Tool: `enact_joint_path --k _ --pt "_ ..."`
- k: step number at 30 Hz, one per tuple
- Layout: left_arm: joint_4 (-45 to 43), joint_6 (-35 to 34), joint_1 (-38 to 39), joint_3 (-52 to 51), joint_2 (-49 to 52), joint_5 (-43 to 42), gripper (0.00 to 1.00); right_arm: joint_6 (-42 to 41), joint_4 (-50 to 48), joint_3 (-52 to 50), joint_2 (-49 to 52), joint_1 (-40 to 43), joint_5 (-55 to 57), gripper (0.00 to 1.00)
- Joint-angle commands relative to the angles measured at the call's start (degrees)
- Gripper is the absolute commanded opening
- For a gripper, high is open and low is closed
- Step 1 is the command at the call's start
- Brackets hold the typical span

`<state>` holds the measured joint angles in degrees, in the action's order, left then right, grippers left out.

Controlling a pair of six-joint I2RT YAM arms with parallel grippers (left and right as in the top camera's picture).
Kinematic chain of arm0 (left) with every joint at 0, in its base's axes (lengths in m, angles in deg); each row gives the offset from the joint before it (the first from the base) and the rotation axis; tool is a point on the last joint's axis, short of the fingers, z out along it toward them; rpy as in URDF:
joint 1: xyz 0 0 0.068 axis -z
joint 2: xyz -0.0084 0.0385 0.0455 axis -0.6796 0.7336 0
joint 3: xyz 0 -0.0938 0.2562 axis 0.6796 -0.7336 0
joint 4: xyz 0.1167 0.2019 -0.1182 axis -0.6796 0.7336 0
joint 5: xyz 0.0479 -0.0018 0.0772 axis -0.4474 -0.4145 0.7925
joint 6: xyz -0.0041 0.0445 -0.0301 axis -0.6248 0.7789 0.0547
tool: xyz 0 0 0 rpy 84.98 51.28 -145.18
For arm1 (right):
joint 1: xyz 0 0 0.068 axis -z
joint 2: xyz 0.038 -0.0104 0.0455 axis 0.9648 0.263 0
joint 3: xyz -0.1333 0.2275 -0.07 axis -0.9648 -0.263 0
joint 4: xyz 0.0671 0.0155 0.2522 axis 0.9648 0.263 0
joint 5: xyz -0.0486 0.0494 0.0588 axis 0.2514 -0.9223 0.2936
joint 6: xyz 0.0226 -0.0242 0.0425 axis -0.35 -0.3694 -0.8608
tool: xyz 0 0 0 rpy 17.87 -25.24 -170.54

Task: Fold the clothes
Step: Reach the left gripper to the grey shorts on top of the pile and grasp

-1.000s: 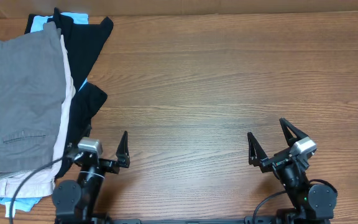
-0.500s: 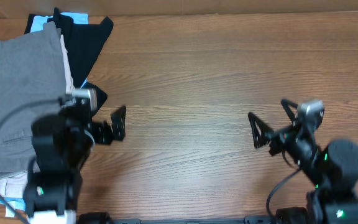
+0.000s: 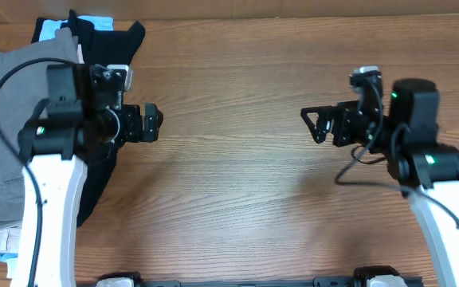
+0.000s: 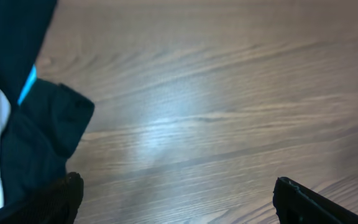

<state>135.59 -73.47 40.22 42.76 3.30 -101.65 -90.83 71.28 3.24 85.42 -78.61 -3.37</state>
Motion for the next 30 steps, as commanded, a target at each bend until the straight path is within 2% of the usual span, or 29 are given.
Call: enact_joint_path --k 1,6,8,10,15,21,24,30 --pt "0.28 2.01 0.26 1.20 3.15 5.11 1.00 -0.22 -0.48 1.46 3.32 -0.37 -6.67 1.00" --pt "1.57 1.09 -0.50 1.20 7.08 16.90 1.00 -0.17 -0.68 1.46 6.69 -0.37 -10.62 1.00" --pt "4.15 -4.17 -2.19 1.27 7.48 24.68 1.00 -0.15 -0.52 1.46 7.50 -0.37 -10.58 1.00" --pt "7.52 -6.51 -4.79 1.62 7.45 27.52 1.00 -0.07 -0.55 1.46 7.80 -0.37 -10.58 1.00" --pt "12.85 -6.69 -14.47 1.75 7.48 28.15 1.00 0.04 -0.57 1.44 7.89 -0.37 -10.40 1.00" --pt "9.66 -0.17 -25.03 1.62 8.11 26.58 0.98 0.02 -0.61 1.46 7.89 -0.37 -10.40 1.00" --pt "9.11 4.50 -27.08 1.62 9.05 23.96 0.93 0.02 -0.55 1.44 7.89 -0.37 -10.40 1.00" --pt "9.07 11.02 -25.77 1.55 11.93 22.38 0.78 0.02 -0.52 1.44 7.89 -0.37 -9.35 1.00"
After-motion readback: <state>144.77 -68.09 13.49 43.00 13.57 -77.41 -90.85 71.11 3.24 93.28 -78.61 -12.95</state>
